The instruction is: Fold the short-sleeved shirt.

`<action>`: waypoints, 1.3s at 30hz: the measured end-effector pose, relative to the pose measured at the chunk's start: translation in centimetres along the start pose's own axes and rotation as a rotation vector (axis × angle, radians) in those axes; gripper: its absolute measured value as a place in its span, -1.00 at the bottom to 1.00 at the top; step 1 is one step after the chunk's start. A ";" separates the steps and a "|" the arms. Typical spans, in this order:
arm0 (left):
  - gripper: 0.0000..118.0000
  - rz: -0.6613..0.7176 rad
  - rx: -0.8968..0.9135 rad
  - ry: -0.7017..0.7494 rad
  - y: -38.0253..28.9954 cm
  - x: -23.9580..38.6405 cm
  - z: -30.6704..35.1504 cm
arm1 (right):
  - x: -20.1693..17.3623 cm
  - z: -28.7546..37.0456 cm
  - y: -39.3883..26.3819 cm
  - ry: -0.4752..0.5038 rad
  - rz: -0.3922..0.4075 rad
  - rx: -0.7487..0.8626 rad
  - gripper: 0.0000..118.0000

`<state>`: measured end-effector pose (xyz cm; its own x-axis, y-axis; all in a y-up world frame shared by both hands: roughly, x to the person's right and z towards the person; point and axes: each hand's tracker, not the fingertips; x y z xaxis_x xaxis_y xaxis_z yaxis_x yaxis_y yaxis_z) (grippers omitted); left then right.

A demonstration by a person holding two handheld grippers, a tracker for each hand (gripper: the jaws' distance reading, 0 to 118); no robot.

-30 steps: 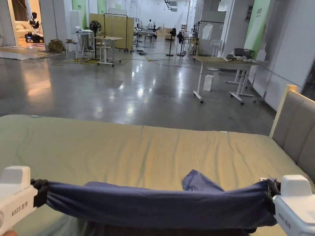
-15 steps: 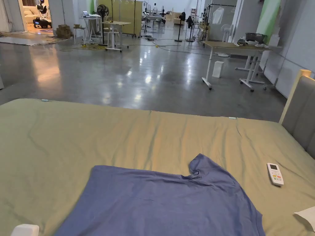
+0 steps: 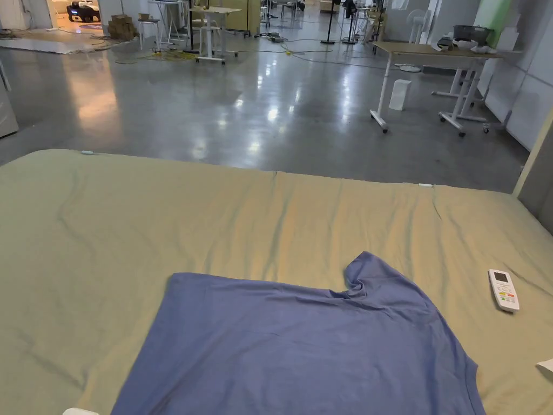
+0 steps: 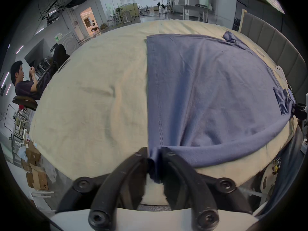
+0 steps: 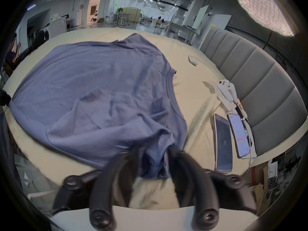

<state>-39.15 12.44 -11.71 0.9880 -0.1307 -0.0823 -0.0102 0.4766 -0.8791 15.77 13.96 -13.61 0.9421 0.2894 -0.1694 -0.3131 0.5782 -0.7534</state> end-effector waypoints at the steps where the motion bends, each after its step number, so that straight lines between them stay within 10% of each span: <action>1: -0.35 0.011 0.008 0.006 0.2 -0.2 0.2 | 0.2 0.4 0.5 -0.002 -0.010 0.014 0.07; 5: 0.05 0.094 0.154 -0.046 2.2 -0.8 2.2 | 0.4 3.5 4.1 0.008 -0.095 0.178 0.22; 18: -0.08 0.156 0.733 -0.033 11.0 4.9 10.4 | -3.6 8.1 14.8 -0.006 -0.231 0.773 0.30; 25: -0.87 0.146 0.851 0.007 11.4 7.3 13.0 | -4.9 9.0 16.2 -0.030 -0.228 0.845 -0.99; 39: -1.00 0.169 0.732 -0.030 10.2 6.9 10.9 | -5.5 7.0 15.9 -0.010 -0.214 0.802 -1.00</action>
<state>-30.77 25.84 -16.17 0.9859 0.0141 -0.1665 -0.0672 0.9458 -0.3177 4.77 26.93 -20.21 0.9911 0.1157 -0.0654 -0.1212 0.9889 -0.0861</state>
